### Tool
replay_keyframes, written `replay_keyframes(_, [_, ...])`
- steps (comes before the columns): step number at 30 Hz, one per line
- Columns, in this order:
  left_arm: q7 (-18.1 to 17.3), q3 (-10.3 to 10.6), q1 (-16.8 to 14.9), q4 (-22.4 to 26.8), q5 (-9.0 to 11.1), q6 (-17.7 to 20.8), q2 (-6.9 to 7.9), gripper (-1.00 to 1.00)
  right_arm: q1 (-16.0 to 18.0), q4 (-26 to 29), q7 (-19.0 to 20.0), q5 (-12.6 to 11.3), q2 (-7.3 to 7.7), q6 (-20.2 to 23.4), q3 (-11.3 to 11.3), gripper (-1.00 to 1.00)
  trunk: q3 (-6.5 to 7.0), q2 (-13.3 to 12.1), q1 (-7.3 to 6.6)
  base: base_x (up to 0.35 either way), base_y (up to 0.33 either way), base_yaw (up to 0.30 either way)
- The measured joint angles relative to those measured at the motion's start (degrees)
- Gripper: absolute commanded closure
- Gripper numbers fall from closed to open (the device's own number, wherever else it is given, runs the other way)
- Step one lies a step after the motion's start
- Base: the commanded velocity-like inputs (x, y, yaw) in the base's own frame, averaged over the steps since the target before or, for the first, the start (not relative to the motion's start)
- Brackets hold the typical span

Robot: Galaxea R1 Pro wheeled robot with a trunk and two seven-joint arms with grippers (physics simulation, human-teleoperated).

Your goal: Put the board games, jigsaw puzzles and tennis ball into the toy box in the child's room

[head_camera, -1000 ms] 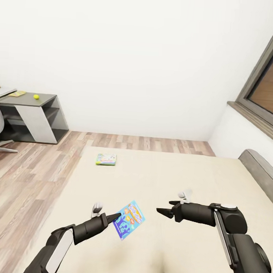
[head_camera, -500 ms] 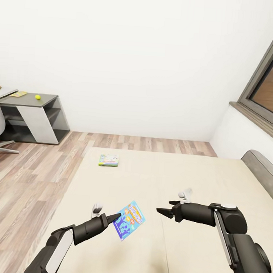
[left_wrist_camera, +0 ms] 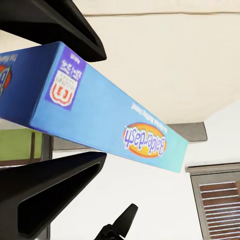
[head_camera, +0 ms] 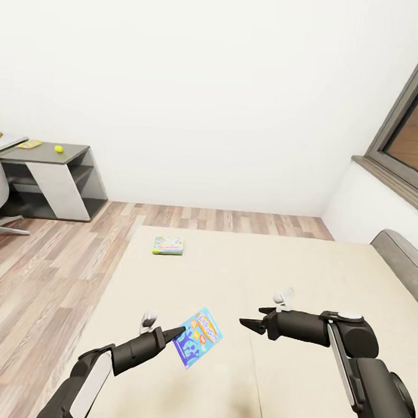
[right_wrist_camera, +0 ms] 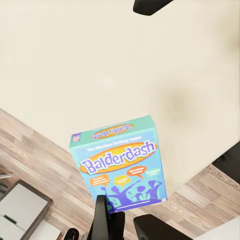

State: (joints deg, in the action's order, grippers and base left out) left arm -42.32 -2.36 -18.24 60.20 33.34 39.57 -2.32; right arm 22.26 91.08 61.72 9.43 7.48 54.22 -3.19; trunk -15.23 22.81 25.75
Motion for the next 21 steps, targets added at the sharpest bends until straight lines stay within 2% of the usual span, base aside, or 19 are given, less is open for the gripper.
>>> replay_keyframes(13, [0.0, 0.0, 0.0, 0.0, 0.0, 0.0, 0.0, 1.0, 0.0, 0.0, 0.0, 0.0, 0.0, 0.0, 0.0, -1.0, 0.0, 0.0, 0.0, 0.0, 0.055, 0.0])
replay_keyframes(21, [0.0, 0.0, 0.0, 0.0, 0.0, 0.0, 0.01, 1.0, 0.0, 0.0, 0.0, 0.0, 0.0, 0.0, 0.0, -1.0, 0.0, 0.0, 0.0, 0.0, 0.181, 0.0])
